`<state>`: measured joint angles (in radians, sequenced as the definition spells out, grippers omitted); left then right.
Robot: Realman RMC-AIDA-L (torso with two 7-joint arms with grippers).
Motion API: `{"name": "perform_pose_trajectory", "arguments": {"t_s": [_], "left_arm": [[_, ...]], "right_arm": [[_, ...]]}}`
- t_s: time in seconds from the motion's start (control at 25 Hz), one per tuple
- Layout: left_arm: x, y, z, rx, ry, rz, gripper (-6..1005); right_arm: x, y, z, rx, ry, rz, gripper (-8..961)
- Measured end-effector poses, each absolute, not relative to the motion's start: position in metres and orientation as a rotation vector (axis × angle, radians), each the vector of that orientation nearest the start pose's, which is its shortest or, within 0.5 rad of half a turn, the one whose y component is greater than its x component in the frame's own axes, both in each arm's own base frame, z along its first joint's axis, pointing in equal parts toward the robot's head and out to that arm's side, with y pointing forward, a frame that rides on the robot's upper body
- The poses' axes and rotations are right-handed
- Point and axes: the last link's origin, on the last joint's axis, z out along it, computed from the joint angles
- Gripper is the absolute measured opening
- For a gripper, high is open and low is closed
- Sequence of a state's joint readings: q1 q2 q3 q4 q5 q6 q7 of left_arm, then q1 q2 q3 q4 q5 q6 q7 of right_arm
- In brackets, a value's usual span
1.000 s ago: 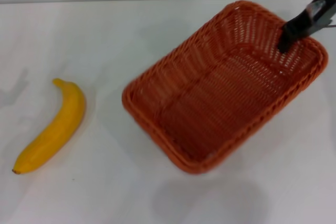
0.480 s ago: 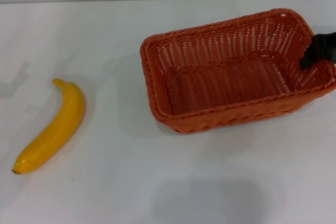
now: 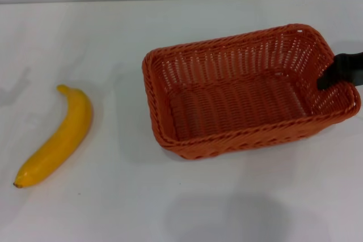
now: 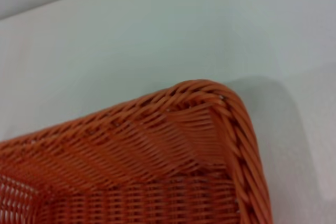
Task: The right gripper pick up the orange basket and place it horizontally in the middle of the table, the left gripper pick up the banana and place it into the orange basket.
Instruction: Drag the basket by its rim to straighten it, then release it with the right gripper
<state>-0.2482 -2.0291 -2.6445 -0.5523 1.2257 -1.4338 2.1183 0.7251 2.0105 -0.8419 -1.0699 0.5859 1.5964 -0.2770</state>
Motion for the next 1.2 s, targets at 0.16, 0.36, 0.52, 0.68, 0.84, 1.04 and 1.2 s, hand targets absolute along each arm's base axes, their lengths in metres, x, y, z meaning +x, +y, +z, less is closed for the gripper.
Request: {"name": "perform_pose_trajectory", "arguments": {"t_s": [0.16, 0.36, 0.52, 0.68, 0.84, 1.04, 1.2], "left_arm": [[-0.356, 0.29, 0.12, -1.682, -0.534, -1.001, 831], [-0.357, 0.288, 0.119, -1.679, -0.538, -1.0, 829], [-0.357, 0.287, 0.118, -1.678, -0.541, -0.999, 828], [-0.357, 0.286, 0.118, -1.679, -0.539, -0.999, 826], [-0.356, 0.286, 0.117, -1.679, -0.536, -1.0, 824], [-0.356, 0.284, 0.117, -1.678, -0.533, -1.0, 822], [-0.357, 0.28, 0.116, -1.676, -0.536, -1.001, 821]], "right_arm": [[0.225, 0.39, 0.066, -2.107, 1.809, 0.068, 185], [0.23, 0.387, 0.064, -2.087, 1.841, 0.151, 204], [0.237, 0.382, 0.062, -2.075, 1.87, 0.171, 218], [0.24, 0.377, 0.06, -2.093, 1.87, 0.176, 233], [0.238, 0.377, 0.062, -2.127, 1.837, 0.182, 269], [0.23, 0.385, 0.069, -2.16, 1.779, 0.181, 309], [0.225, 0.389, 0.074, -2.185, 1.738, 0.155, 327]]}}
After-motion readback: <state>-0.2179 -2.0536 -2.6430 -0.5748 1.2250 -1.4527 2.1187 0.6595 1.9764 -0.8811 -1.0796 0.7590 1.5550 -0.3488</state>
